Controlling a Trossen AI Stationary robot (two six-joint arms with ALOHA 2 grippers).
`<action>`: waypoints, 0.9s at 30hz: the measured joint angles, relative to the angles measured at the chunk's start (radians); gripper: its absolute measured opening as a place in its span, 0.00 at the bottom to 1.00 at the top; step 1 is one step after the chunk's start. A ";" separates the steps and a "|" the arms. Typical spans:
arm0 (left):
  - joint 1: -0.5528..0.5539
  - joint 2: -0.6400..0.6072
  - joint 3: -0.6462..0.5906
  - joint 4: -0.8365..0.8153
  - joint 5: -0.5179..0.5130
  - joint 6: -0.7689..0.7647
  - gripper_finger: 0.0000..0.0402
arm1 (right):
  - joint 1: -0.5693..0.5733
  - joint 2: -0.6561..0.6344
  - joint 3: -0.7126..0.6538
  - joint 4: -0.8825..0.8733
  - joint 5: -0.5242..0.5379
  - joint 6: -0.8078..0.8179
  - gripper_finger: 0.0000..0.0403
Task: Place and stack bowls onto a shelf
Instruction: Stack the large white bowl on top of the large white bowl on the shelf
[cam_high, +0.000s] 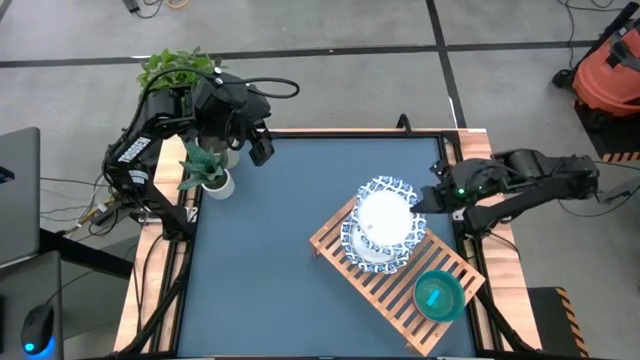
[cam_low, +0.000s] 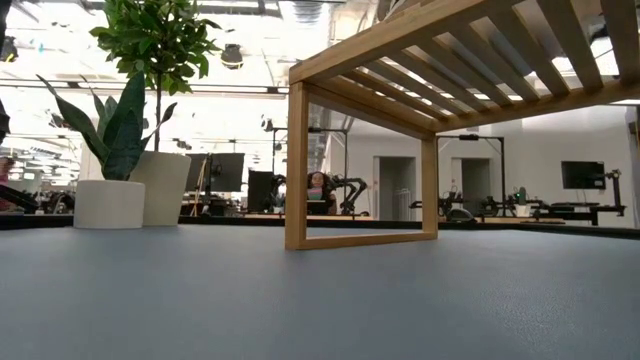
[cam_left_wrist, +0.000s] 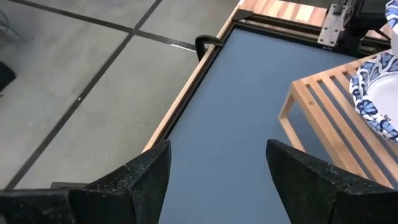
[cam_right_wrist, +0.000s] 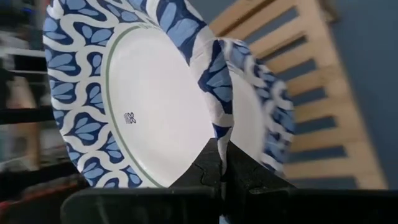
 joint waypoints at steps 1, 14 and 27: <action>0.000 0.000 0.000 0.000 0.000 0.000 0.62 | 0.006 0.018 0.035 -0.047 0.007 -0.001 0.05; 0.000 0.000 0.000 0.000 0.000 -0.009 0.62 | 0.027 0.235 0.203 -0.197 -0.045 -0.102 0.05; 0.000 0.000 0.000 0.000 0.000 -0.005 0.62 | -0.016 0.250 0.203 -0.240 -0.074 -0.116 0.08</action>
